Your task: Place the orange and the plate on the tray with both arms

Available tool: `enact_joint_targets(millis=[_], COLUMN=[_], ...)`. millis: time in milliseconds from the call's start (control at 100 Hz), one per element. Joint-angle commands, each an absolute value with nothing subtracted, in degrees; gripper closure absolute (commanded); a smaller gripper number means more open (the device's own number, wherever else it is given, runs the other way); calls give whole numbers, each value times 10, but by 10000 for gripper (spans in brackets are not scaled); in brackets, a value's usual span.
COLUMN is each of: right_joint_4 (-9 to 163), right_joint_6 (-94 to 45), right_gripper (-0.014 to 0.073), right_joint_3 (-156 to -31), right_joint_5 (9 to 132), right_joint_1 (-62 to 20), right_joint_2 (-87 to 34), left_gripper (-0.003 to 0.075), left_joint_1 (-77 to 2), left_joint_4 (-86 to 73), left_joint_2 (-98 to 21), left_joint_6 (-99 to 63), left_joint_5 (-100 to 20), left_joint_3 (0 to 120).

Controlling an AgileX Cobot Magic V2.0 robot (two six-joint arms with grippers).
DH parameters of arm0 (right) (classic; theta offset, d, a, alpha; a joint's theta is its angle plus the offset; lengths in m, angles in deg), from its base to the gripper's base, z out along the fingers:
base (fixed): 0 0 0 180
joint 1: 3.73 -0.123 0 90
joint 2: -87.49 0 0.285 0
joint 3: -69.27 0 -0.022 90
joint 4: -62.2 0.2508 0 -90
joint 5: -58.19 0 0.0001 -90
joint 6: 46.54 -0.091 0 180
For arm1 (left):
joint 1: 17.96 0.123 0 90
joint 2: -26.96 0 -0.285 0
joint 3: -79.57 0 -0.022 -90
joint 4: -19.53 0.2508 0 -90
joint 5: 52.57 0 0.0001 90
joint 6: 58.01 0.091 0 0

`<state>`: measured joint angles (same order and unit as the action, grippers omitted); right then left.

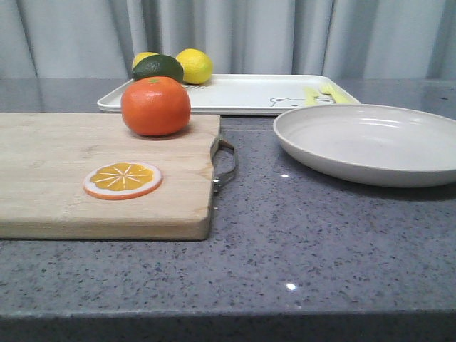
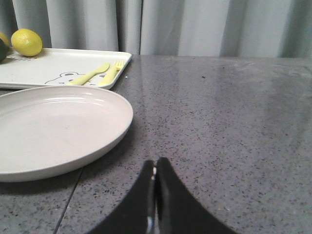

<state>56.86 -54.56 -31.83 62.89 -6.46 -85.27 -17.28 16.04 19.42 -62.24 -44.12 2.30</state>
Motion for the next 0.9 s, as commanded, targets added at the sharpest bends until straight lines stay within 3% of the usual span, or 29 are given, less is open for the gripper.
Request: enact_joint_targets(millis=[0, 680, 890], right_joint_4=[564, 564, 564], right_joint_6=[-545, -545, -545], right_gripper=[631, 631, 631], right_joint_3=[-332, -332, -332], right_joint_5=[587, 585, 522], right_joint_1=[-64, -65, -65], right_joint_2=[-860, -860, -860], left_gripper=[740, 741, 741], left_joint_1=[-172, -172, -172], left_joint_4=[160, 160, 156], left_joint_2=[213, 213, 213], left_joint_6=[-627, -627, -627], left_joint_5=[-484, -500, -532], left_joint_3=[18, 18, 28])
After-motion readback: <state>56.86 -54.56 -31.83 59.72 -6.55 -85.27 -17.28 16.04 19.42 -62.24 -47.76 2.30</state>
